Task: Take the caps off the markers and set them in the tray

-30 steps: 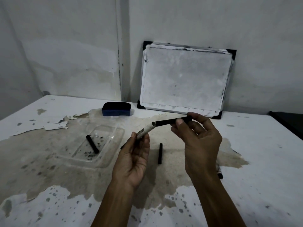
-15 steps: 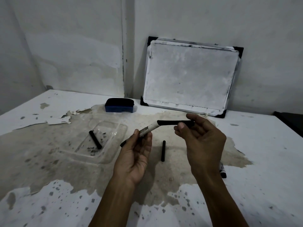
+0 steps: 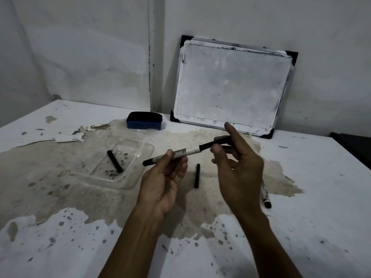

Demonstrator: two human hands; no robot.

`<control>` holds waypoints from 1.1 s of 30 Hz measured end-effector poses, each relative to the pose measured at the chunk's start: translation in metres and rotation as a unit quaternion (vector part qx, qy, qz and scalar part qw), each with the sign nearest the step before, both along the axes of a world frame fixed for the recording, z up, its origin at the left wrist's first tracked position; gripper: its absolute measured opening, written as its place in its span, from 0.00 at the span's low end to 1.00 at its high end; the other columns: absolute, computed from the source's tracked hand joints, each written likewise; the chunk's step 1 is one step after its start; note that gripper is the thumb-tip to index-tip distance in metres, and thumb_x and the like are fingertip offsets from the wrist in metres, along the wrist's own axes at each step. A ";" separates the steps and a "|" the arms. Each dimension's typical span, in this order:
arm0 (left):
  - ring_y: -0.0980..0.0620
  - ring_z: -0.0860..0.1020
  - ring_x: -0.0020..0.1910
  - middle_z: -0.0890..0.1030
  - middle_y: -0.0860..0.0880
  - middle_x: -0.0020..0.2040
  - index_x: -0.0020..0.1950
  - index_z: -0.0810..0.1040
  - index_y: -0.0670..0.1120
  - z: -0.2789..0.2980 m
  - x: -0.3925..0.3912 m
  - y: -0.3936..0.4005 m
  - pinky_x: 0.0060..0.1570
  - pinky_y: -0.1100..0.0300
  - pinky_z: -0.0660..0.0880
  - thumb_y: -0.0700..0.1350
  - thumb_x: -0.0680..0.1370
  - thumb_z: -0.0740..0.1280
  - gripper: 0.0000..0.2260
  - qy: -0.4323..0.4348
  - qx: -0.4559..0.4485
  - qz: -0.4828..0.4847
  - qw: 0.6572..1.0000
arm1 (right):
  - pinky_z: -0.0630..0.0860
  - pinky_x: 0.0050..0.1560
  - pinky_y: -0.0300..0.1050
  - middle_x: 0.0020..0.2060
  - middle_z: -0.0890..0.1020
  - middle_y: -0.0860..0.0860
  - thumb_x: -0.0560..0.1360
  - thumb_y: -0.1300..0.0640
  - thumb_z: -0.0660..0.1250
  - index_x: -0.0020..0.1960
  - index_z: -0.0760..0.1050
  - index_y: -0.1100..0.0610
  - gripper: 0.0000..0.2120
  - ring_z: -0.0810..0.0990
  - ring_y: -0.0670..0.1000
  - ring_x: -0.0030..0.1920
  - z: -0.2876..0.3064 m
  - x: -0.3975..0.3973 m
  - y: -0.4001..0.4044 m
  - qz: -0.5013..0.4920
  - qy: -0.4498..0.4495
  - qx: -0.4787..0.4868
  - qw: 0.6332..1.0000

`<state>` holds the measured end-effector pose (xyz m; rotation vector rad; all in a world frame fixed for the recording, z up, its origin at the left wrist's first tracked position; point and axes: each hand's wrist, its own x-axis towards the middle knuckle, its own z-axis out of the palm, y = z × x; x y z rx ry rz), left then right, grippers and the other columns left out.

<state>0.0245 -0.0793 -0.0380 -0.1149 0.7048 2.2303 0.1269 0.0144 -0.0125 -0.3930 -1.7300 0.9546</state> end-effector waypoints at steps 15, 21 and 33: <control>0.49 0.86 0.39 0.86 0.40 0.42 0.50 0.81 0.36 -0.004 0.010 0.002 0.38 0.59 0.83 0.40 0.73 0.71 0.10 0.039 -0.005 -0.016 0.999 | 0.66 0.52 0.18 0.66 0.70 0.36 0.77 0.44 0.59 0.72 0.66 0.50 0.25 0.67 0.26 0.62 -0.026 -0.013 -0.026 0.087 -0.072 -0.091 0.989; 0.49 0.86 0.36 0.86 0.40 0.39 0.46 0.81 0.37 -0.005 0.008 -0.001 0.34 0.60 0.82 0.41 0.68 0.72 0.10 0.036 0.000 -0.021 0.999 | 0.68 0.49 0.19 0.60 0.69 0.27 0.76 0.42 0.59 0.73 0.61 0.41 0.25 0.68 0.26 0.61 -0.022 0.001 -0.022 0.111 -0.141 -0.070 0.981; 0.50 0.85 0.33 0.86 0.41 0.35 0.43 0.80 0.38 -0.011 0.007 0.000 0.31 0.62 0.81 0.40 0.73 0.71 0.05 0.034 -0.034 -0.025 0.999 | 0.71 0.55 0.53 0.53 0.79 0.53 0.70 0.44 0.71 0.51 0.83 0.50 0.14 0.72 0.57 0.57 -0.027 0.078 0.026 -0.208 -0.567 0.064 0.794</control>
